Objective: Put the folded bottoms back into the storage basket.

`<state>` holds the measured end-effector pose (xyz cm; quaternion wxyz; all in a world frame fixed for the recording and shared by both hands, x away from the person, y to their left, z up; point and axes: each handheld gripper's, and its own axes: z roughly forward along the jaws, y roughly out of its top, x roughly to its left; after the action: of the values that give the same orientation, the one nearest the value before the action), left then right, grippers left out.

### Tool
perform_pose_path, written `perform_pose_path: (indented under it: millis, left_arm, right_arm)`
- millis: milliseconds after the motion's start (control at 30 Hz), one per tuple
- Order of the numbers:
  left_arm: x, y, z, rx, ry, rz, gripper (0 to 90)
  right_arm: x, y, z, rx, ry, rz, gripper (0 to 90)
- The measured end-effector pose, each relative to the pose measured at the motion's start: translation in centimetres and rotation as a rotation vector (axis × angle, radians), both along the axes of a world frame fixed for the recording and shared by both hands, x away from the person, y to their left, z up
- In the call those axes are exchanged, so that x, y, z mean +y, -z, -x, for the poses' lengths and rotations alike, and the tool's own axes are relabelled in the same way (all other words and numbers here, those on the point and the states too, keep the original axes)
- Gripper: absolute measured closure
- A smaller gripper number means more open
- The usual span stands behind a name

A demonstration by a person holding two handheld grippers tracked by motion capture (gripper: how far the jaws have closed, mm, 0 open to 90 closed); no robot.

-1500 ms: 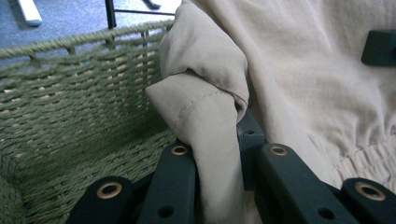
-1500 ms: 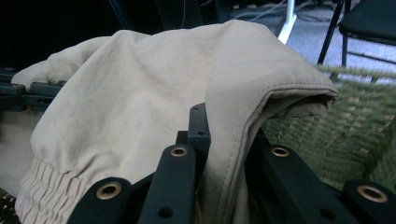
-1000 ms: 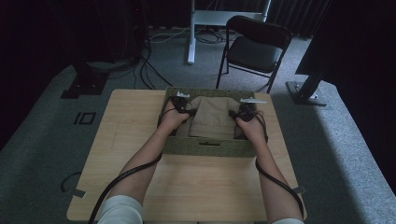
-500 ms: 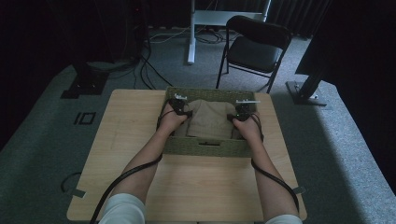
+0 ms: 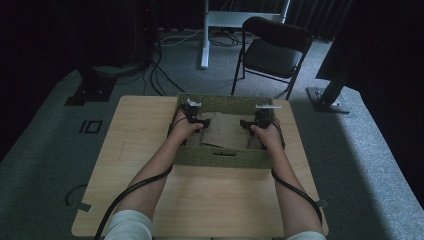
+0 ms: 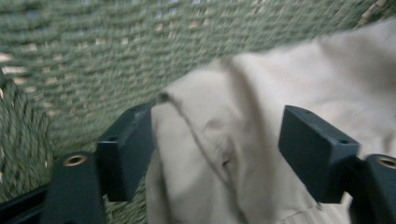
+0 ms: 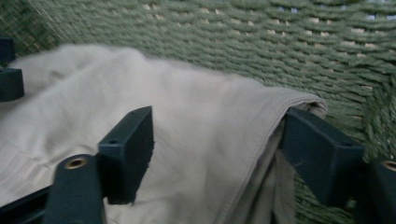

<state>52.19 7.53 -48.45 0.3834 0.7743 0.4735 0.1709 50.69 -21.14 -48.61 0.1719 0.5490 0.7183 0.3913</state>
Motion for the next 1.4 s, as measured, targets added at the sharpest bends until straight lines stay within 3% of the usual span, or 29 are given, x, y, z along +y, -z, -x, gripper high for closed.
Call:
perform_pose_path:
  millis: [133,267,467,667,933,1400]
  left_arm:
    - [-0.2,-1.4,0.5,0.012,0.065,0.020,25.8]
    - [-0.4,-2.5,0.8,0.005,0.083,0.032,24.3]
    - [-0.2,-3.8,1.3,-0.001,0.119,0.026,18.8]
    - [0.0,-4.9,1.8,-0.022,0.134,0.028,18.7]
    - [0.6,-7.3,2.9,-0.069,0.134,0.073,18.7]
    - [1.2,-8.2,5.9,-0.069,0.201,0.082,18.7]
  right_arm:
    - [0.1,-0.8,0.2,-0.026,-0.031,-0.005,19.7]
    - [0.4,-1.6,0.5,-0.033,-0.068,0.008,15.1]
    - [0.7,-2.9,0.8,-0.065,-0.073,0.012,14.2]
    - [0.9,-3.7,1.2,-0.078,-0.079,0.009,14.2]
    - [1.1,-5.6,2.0,-0.129,-0.090,0.018,14.2]
    - [1.4,-6.9,4.2,-0.164,-0.136,0.024,14.1]
